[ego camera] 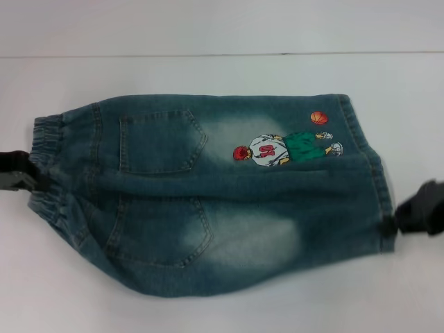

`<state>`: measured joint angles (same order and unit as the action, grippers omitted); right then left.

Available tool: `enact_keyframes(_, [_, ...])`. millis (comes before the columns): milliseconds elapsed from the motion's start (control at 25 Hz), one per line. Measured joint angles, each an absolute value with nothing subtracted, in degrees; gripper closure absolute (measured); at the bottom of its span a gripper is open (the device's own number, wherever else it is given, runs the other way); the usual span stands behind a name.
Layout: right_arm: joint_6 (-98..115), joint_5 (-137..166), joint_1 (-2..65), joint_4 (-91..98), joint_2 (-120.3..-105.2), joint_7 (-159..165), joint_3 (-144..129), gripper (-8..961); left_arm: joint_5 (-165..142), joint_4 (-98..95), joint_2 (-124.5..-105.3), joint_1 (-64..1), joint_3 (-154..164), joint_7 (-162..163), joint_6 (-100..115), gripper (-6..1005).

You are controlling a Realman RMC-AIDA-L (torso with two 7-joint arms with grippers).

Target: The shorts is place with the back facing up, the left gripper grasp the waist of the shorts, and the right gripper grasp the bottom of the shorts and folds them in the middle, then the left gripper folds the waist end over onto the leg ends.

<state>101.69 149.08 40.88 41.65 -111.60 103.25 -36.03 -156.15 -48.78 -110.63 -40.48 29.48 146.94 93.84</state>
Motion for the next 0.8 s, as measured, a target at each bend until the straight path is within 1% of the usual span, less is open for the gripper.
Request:
enact_keyframes(80, [101.3, 146.0, 39.9, 41.6, -110.82, 102.3, -32.8, 914, -156.1, -48.8, -110.22, -40.4, 28.8, 146.9, 94.0, 966])
enact_keyframes(200, [99.6, 140.9, 38.3, 41.1, -110.1, 102.1, -29.4, 914, -156.1, -49.0, -109.92, -40.2, 27.3, 146.9, 93.5, 966])
enact_keyframes(480, [87.5, 130.4, 35.9, 35.4, -109.74, 100.7, -27.4, 915, -154.6, -48.8, -109.76, -39.9, 21.8, 147.0, 90.3, 966])
enact_keyframes(640, [80.4, 126.1, 35.8, 31.7, -110.1, 97.8, -27.0, 915, -151.8, -48.1, -109.86, -39.2, 20.7, 146.9, 87.7, 966])
enact_keyframes(800, [73.6, 123.6, 36.1, 29.7, -111.59, 95.2, -27.0, 915, -148.4, -46.6, -109.88, -38.5, 20.3, 146.7, 84.3, 966])
